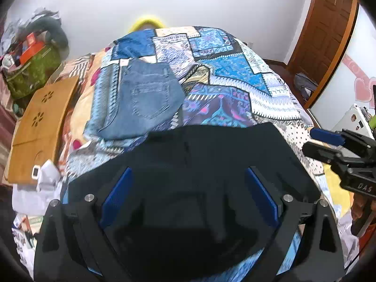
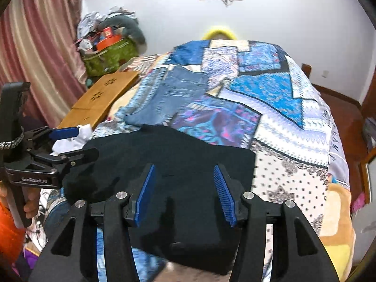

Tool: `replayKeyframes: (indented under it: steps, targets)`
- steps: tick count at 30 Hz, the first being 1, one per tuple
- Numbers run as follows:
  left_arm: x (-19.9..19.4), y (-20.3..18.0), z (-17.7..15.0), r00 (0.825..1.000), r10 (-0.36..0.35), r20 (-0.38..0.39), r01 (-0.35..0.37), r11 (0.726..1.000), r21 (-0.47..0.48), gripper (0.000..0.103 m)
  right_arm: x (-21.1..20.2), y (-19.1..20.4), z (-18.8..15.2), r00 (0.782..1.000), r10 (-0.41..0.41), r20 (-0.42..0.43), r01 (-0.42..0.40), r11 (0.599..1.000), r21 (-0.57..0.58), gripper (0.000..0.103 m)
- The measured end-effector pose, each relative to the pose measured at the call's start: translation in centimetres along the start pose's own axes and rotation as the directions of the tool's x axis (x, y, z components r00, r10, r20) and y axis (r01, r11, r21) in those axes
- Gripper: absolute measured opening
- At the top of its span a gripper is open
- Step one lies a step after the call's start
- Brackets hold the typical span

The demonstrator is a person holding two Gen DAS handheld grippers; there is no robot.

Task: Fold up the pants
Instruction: 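Flatten the folded black trousers on the quilt with both grippers open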

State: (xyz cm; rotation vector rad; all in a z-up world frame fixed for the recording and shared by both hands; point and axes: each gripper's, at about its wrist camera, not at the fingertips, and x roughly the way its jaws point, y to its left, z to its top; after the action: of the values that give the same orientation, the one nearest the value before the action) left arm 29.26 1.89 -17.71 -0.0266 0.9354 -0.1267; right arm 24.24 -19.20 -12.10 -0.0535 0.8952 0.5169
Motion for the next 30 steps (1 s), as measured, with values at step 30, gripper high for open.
replayKeyframes:
  steps: [30]
  targets:
    - [7.4, -2.8, -3.3, 0.988, 0.059, -0.141, -0.048, 0.996, 0.076, 0.103, 4.0, -4.6, -5.6, 0.979, -0.004, -0.202, 0.019, 0.997, 0.074, 0.067]
